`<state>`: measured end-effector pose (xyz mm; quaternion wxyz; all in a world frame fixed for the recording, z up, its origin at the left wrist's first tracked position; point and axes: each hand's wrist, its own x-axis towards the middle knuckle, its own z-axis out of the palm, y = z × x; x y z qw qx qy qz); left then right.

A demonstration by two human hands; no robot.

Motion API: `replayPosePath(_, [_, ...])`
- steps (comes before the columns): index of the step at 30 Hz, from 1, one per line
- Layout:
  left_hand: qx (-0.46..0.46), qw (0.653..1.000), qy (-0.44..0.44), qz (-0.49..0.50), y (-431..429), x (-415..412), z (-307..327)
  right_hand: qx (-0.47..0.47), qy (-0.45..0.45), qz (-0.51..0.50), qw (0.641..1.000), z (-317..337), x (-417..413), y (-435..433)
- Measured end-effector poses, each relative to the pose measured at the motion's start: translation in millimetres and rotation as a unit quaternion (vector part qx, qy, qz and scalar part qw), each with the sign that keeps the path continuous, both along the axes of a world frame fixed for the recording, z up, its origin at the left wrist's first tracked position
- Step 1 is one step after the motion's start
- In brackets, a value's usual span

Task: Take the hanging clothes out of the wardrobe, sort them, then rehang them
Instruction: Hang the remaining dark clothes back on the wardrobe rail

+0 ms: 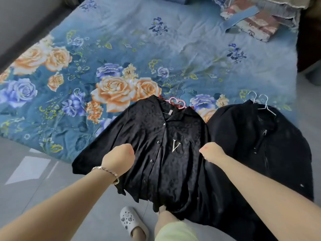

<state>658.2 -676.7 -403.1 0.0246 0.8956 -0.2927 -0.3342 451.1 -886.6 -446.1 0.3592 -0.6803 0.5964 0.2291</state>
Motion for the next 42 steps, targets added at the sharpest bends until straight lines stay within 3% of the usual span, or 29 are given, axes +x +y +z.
replayPosePath(6, [0.022,0.999,0.031,-0.002,-92,5,-56,0.018,0.023,0.039,0.999,-65,29,-72])
replayPosePath(12, [0.074,0.996,0.047,-0.028,-154,25,-117,-0.066,0.007,0.062,0.996,-132,91,-154])
replayPosePath(17, [0.089,0.994,0.054,-0.014,-179,46,-158,-0.109,0.06,0.157,0.98,-186,132,-191])
replayPosePath(22, [0.106,0.992,0.067,0.004,-179,54,-177,-0.154,0.1,0.124,0.975,-217,134,-201])
replayPosePath(25, [0.118,0.991,0.064,0.005,-172,53,-176,-0.132,0.107,0.141,0.975,-210,131,-203])
replayPosePath(28, [0.112,0.992,0.062,0.018,-163,52,-168,-0.169,0.07,0.169,0.969,-188,132,-196])
replayPosePath(30, [0.104,0.992,0.063,0.028,-157,52,-159,-0.169,-0.013,0.134,0.976,-170,132,-187])
replayPosePath(34, [0.073,0.995,0.053,0.042,-139,51,-129,-0.041,-0.231,0.028,0.972,-118,132,-168])
replayPosePath(39, [0.028,0.998,0.039,0.034,-99,39,-69,0.056,-0.271,0.105,0.955,-34,128,-114])
replayPosePath(42, [-0.012,0.999,0.004,0.03,-62,29,-29,-0.005,-0.307,0.117,0.944,12,120,-63])
